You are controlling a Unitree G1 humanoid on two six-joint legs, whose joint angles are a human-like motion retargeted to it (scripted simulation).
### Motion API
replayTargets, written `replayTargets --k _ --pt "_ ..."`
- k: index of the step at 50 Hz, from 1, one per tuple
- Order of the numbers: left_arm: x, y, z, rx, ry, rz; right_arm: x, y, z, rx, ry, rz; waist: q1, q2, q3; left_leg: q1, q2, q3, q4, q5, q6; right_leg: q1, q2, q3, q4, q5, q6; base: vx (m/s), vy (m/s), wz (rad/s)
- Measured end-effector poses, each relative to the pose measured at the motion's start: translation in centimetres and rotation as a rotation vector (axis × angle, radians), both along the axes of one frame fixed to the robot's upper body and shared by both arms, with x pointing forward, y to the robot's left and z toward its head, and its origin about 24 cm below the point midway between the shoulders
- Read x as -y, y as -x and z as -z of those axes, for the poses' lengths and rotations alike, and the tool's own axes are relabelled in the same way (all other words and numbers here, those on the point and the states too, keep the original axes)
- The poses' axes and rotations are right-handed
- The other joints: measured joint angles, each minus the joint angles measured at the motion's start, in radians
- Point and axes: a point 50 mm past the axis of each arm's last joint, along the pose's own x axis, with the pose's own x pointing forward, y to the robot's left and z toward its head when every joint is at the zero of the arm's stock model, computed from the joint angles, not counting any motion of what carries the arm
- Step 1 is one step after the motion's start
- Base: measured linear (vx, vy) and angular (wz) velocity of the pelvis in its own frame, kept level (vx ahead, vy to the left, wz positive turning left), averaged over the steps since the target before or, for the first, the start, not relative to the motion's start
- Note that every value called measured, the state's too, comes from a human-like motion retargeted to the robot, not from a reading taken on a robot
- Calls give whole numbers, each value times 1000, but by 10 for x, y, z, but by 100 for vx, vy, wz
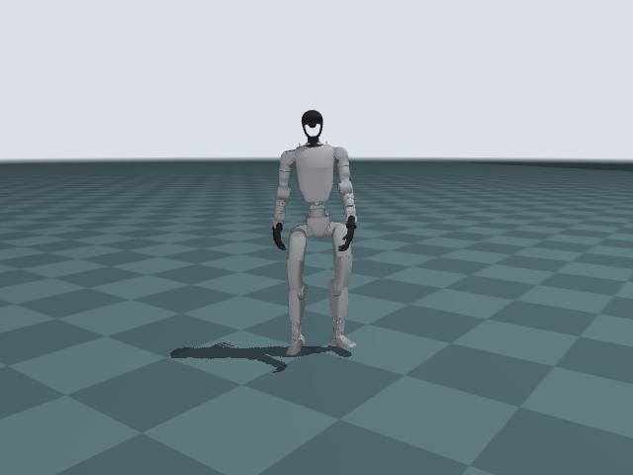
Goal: In place motions
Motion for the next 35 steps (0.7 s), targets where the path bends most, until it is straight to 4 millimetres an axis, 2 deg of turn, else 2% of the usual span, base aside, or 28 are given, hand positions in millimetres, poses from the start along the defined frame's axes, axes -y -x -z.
replayTargets --k 3,6,9,10,11,12,14,18,20,22,25,28,31,33,35 --pt "-12 87 29 -279 -46 -77 -26 -78 15 217 -115 -112 -2 5 -1 13 3 23 -9 -3 -6 -15 5 22 5 4 -1 -3 -2 -34" --pt "-15 198 36 -656 -72 -201 -69 -160 12 462 -277 -212 -11 12 5 32 8 54 -17 -5 -13 -27 14 55 8 10 -6 0 -3 -54" --pt "-2 310 10 -1051 -30 -365 -119 -228 -10 686 -459 -326 -30 20 11 48 15 82 -23 -7 -21 -39 24 85 13 13 -9 3 -4 -50" --pt "4 344 -3 -1159 -4 -427 -135 -247 -20 754 -519 -369 -37 22 13 53 18 90 -25 -8 -24 -43 27 95 16 13 -9 4 -2 -45" --pt "10 369 -15 -1228 24 -480 -149 -262 -31 813 -573 -414 -42 24 14 57 21 97 -26 -9 -27 -47 30 103 17 14 -9 4 -2 -41" --pt "17 390 -27 -1282 46 -527 -162 -275 -42 871 -619 -461 -47 25 16 60 24 103 -26 -9 -29 -50 33 110 19 14 -9 2 -1 -35" --pt "30 418 -45 -1329 66 -581 -179 -297 -63 982 -671 -557 -51 30 19 65 29 112 -28 -11 -32 -55 38 122 22 15 -9 0 0 -28" --pt "46 445 -65 -1387 63 -622 -187 -321 -91 1177 -662 -750 -60 33 21 65 34 115 -28 -12 -34 -58 42 125 24 13 -7 0 0 0" --pt "47 446 -66 -1401 55 -643 -182 -324 -95 1232 -621 -823 -66 28 19 60 33 110 -27 -11 -33 -56 39 115 23 11 -7 -5 -5 25" --pt "43 436 -57 -1375 42 -658 -171 -317 -86 1221 -571 -864 -70 21 13 54 32 102 -25 -9 -33 -53 37 103 20 10 -7 -2 -6 30" --pt "28 397 -29 -1247 1 -648 -145 -289 -57 1092 -506 -874 -68 9 3 42 28 92 -22 -7 -30 -51 31 87 18 9 -6 0 -4 26" --pt "7 330 6 -1033 -64 -596 -109 -234 -17 825 -445 -780 -61 0 -4 34 24 83 -19 -5 -26 -45 26 76 13 9 -6 1 0 19" --pt "-12 242 31 -768 -121 -517 -66 -158 12 540 -330 -568 -58 -5 -8 23 23 72 -14 -3 -22 -36 22 62 9 7 -3 1 1 23" --pt "-17 177 37 -582 -100 -438 -39 -103 19 377 -207 -368 -60 -9 -12 9 23 61 -9 0 -18 -33 17 50 8 4 2 -1 -1 33" --pt "-16 112 33 -393 -23 -341 -17 -49 14 216 -75 -145 -67 -13 -13 -5 21 48 -4 3 -14 -30 13 35 4 2 5 -2 -3 36"
